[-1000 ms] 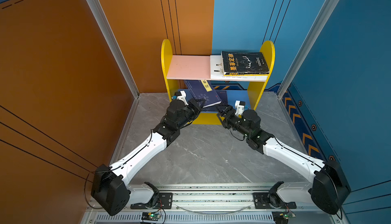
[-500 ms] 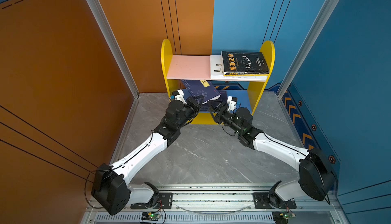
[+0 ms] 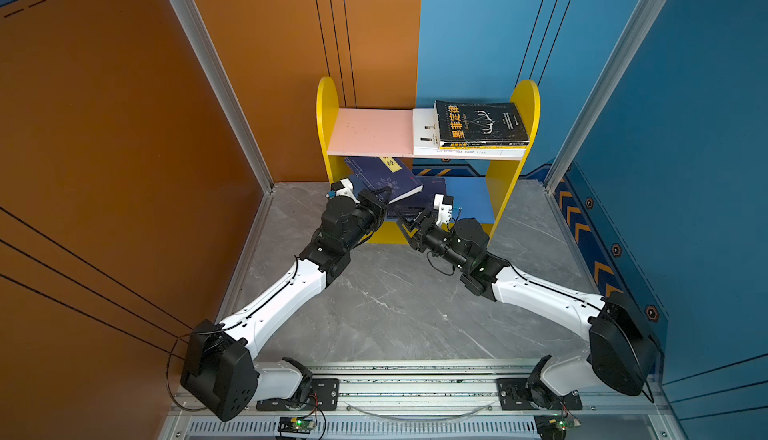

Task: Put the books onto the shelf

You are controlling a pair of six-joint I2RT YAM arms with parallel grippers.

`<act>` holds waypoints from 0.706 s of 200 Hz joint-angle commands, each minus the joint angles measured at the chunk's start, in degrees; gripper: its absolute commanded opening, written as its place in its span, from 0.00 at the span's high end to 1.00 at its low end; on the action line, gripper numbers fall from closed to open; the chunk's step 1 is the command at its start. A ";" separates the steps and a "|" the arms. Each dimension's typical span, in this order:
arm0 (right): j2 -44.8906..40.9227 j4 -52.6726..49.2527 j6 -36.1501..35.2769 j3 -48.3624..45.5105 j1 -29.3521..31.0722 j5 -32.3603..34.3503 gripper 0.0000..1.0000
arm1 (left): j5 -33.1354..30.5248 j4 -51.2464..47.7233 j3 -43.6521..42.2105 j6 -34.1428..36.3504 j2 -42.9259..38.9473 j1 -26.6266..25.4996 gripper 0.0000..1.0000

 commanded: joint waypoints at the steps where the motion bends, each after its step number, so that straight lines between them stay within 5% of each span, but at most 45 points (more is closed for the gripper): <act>1: -1.08 -0.51 -2.54 2.56 -1.02 1.08 0.29 | 2.09 2.93 -0.57 -1.15 -0.04 0.28 1.00; 53: 4.02 1.65 -0.97 7.64 -2.80 0.39 0.33 | 3.12 4.02 -2.77 -2.44 -0.56 -1.30 1.00; 83: 6.39 -1.80 1.22 10.53 -5.34 0.25 0.44 | 2.60 5.09 -2.82 -2.64 -0.75 -2.03 1.00; 141: 4.73 -2.50 5.09 5.94 -5.19 -1.33 0.49 | 2.08 5.63 -1.38 -1.68 -0.16 -1.33 1.00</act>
